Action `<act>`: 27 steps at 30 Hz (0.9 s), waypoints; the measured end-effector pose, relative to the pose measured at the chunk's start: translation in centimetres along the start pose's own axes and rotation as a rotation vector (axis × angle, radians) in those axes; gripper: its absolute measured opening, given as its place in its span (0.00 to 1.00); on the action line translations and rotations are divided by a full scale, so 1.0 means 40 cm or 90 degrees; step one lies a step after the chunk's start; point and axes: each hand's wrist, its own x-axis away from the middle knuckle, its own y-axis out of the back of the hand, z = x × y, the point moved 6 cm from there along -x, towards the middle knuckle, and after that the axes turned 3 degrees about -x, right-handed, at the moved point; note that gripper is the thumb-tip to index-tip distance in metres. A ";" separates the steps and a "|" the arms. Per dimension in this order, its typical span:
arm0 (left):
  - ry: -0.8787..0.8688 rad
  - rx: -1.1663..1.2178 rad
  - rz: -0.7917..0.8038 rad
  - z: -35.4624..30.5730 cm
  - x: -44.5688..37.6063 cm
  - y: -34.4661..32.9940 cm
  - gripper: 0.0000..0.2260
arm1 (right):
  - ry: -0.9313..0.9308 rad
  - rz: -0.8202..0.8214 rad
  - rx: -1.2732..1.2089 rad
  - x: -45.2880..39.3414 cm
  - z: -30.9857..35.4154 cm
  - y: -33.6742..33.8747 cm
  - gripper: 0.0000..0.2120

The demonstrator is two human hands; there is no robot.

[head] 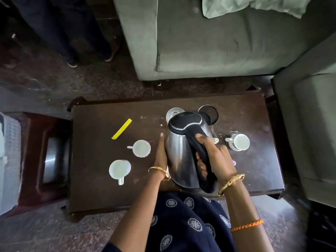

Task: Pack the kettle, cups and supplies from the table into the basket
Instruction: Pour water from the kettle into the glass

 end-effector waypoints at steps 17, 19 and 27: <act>0.093 -0.102 0.009 0.006 -0.114 0.042 0.43 | -0.127 -0.072 0.119 -0.131 0.080 -0.052 0.26; 0.113 -0.095 0.019 0.009 -0.118 0.032 0.48 | -0.136 -0.075 0.119 -0.137 0.082 -0.051 0.26; 0.114 -0.064 -0.013 0.011 -0.125 0.018 0.49 | -0.122 -0.101 0.150 -0.155 0.114 -0.056 0.27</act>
